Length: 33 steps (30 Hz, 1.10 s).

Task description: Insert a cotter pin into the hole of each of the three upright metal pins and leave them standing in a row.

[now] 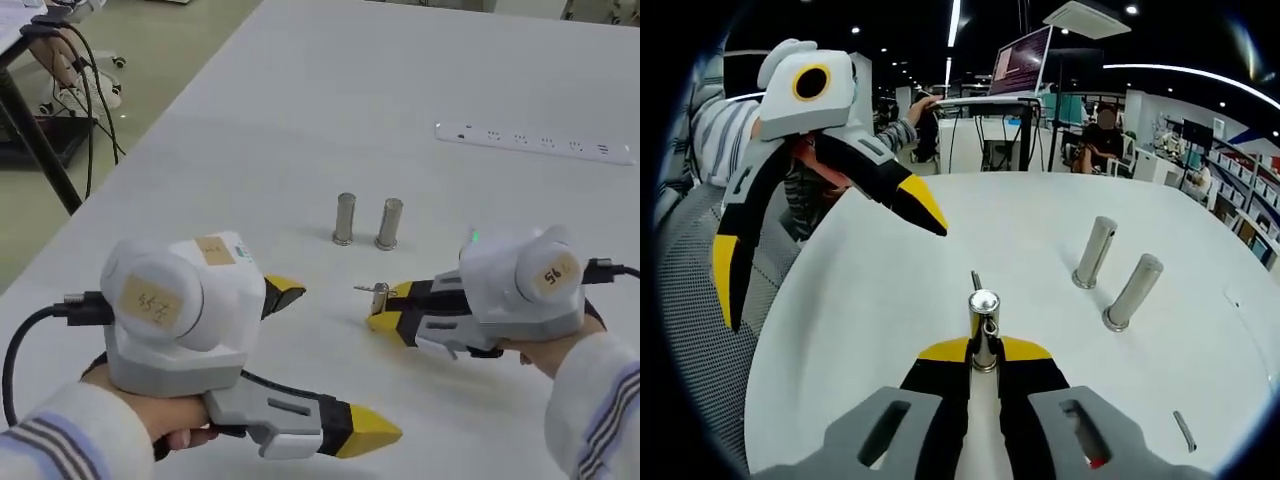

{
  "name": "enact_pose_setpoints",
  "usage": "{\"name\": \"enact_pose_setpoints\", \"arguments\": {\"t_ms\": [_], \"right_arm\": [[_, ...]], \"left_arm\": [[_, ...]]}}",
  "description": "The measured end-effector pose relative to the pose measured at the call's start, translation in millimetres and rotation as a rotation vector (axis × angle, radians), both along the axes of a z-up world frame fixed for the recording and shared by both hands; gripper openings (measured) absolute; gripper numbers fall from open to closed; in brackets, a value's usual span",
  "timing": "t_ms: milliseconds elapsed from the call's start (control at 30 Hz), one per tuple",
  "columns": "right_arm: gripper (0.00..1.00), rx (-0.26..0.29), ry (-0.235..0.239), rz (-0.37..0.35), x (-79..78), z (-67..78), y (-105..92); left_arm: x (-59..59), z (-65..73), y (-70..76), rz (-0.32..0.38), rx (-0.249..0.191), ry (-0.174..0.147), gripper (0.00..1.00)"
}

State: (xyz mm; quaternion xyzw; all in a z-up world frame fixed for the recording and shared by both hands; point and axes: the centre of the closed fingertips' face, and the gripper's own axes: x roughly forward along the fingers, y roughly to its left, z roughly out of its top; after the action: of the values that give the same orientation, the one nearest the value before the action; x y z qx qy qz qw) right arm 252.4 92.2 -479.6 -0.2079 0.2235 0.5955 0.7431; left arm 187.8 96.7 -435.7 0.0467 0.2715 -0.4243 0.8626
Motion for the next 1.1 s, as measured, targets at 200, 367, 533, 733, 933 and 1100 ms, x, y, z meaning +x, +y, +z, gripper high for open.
{"name": "enact_pose_setpoints", "arguments": {"t_ms": [200,367,533,733,933,1100], "right_arm": [[0.05,0.010,0.015,0.002,-2.8,2.6,-0.3],[0.17,0.034,-0.004,-0.030,0.0,15.5,-1.9],[0.27,0.060,0.002,-0.073,-2.5,36.1,-8.4],[0.45,0.116,-0.008,-0.154,-5.0,68.2,-26.3],[0.52,0.168,-0.022,-0.238,-5.9,89.8,-51.3],[0.60,0.201,-0.011,-0.311,-9.0,97.9,-70.5]], "left_arm": [[-1.6,-0.4,0.3,0.008,-0.008,0.017,0.93],[0.2,1.6,3.0,0.021,-0.007,0.009,0.93],[3.8,10.5,4.3,0.041,-0.033,-0.007,0.94],[12.3,20.3,11.0,0.091,-0.061,-0.031,0.94],[14.2,24.8,14.7,0.103,-0.070,-0.035,0.94],[15.8,28.2,18.4,0.124,-0.089,-0.028,0.94]]}}
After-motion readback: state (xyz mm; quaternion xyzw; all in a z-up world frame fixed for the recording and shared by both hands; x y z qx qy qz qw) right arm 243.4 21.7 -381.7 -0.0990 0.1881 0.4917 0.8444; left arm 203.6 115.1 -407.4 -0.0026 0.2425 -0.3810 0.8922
